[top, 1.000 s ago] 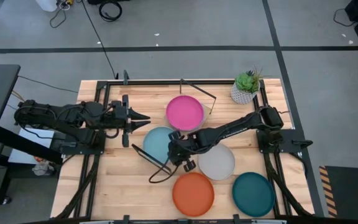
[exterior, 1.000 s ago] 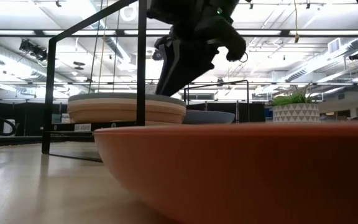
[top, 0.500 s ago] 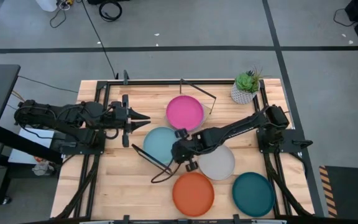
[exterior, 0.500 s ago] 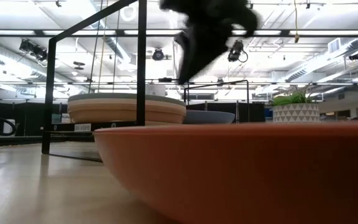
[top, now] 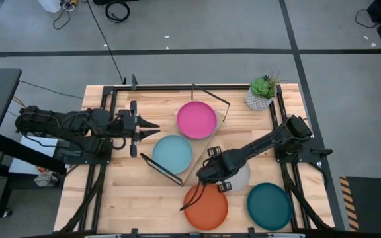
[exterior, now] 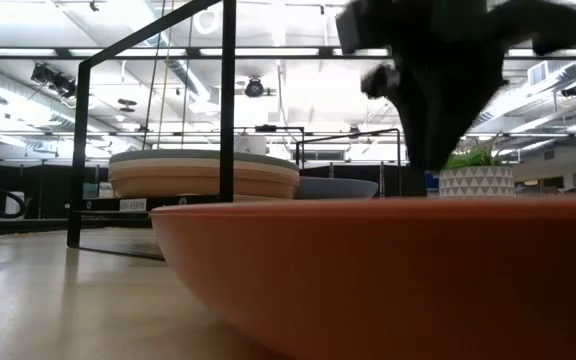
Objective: Place and stack plates onto a shelf
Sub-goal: Stack the grey plate on top of the light blue plate on the shelf
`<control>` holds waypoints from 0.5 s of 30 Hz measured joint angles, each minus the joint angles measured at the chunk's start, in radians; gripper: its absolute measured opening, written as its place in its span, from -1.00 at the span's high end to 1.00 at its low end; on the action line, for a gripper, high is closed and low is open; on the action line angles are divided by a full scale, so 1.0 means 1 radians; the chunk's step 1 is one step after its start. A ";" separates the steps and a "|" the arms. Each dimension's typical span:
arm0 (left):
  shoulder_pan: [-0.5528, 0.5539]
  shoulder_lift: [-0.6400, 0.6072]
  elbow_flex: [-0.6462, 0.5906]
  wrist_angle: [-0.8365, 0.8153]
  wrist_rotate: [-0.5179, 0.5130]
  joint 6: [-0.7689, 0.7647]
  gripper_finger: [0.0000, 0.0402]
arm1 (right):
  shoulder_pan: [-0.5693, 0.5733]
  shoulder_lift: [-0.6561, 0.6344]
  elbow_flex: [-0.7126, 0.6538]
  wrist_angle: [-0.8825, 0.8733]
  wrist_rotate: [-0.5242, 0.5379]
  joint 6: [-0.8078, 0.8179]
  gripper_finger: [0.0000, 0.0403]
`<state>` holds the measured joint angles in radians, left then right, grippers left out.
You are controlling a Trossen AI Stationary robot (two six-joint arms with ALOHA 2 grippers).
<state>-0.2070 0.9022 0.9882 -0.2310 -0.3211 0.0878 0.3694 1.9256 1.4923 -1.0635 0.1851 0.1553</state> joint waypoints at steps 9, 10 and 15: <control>0.000 0.002 0.001 -0.001 0.000 0.039 0.66 | -0.116 -0.020 -0.157 0.038 -0.035 -0.031 0.37; 0.000 0.002 0.001 -0.004 0.000 0.040 0.66 | -0.131 -0.020 -0.170 0.038 -0.027 -0.032 0.34; 0.000 0.002 0.001 -0.038 0.000 0.040 0.66 | -0.187 -0.025 -0.219 0.045 -0.040 -0.033 0.17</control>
<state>-0.2070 0.9043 0.9890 -0.2688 -0.3211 0.1276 0.1820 1.9002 1.2732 -1.0189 0.1448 0.1224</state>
